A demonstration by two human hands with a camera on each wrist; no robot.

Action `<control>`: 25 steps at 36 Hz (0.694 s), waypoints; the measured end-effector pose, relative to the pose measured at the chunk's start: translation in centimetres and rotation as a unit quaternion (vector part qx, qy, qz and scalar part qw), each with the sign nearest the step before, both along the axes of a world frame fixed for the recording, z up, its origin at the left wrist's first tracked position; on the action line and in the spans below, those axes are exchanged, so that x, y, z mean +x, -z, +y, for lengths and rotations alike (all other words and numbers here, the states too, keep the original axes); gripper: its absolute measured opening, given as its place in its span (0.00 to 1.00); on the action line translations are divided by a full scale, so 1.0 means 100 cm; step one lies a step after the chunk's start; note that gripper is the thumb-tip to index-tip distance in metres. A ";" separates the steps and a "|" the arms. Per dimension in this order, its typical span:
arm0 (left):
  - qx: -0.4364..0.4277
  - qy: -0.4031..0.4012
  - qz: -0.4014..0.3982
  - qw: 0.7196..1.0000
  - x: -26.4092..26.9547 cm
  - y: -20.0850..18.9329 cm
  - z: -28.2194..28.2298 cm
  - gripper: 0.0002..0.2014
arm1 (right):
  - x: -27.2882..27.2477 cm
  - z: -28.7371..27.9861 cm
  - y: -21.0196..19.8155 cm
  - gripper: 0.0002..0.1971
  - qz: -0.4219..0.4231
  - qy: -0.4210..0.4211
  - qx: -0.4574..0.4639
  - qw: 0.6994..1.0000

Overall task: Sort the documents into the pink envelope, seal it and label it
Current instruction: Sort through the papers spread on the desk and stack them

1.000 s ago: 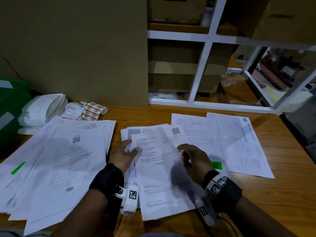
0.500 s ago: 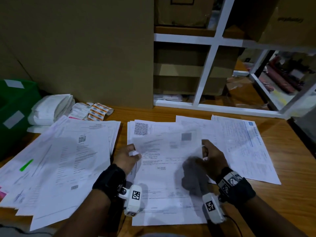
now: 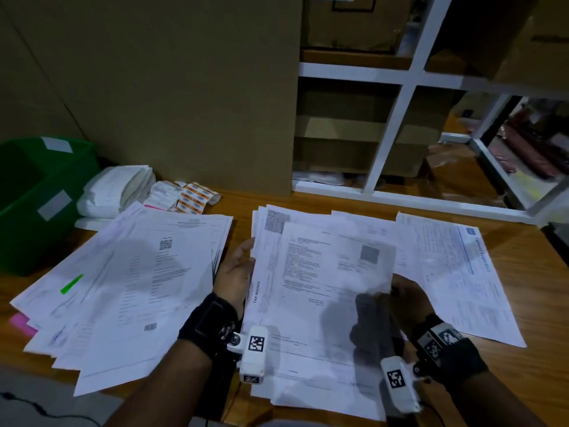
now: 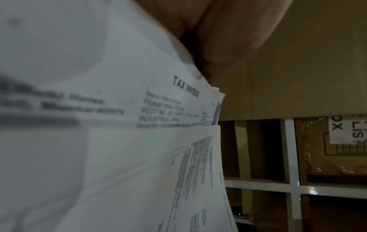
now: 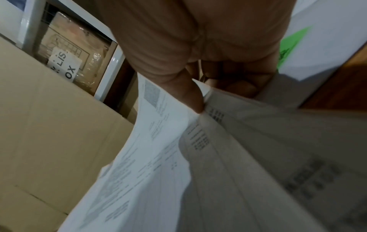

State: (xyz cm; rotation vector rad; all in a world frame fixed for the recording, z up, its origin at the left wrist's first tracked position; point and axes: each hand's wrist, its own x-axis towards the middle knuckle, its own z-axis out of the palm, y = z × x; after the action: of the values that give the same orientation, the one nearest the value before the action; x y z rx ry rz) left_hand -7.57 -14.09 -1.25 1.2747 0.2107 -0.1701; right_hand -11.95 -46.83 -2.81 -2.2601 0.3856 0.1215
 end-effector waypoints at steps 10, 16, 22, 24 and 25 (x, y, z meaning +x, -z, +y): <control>0.074 0.049 -0.035 0.995 -0.007 -0.002 -0.004 0.14 | -0.005 0.012 -0.013 0.14 -0.082 -0.021 0.105 0.991; 0.076 0.038 -0.044 0.995 -0.007 0.000 -0.006 0.12 | -0.005 0.012 -0.009 0.20 -0.161 -0.043 0.078 0.983; 0.102 0.047 -0.044 0.993 -0.004 0.008 -0.004 0.12 | -0.005 0.015 -0.008 0.29 -0.216 -0.042 0.038 0.975; 0.116 0.052 -0.052 0.991 -0.003 0.009 -0.005 0.09 | -0.006 0.014 -0.007 0.33 -0.195 -0.041 0.088 0.976; 0.123 0.057 -0.056 0.989 -0.002 0.011 -0.006 0.08 | -0.007 0.014 -0.007 0.35 -0.192 -0.043 0.096 0.976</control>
State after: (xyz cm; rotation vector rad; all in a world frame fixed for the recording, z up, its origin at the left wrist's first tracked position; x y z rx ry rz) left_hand -7.81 -14.64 -2.33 1.5386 0.0632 -0.1731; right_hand -12.64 -45.45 -2.15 -2.0481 0.0652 -0.2243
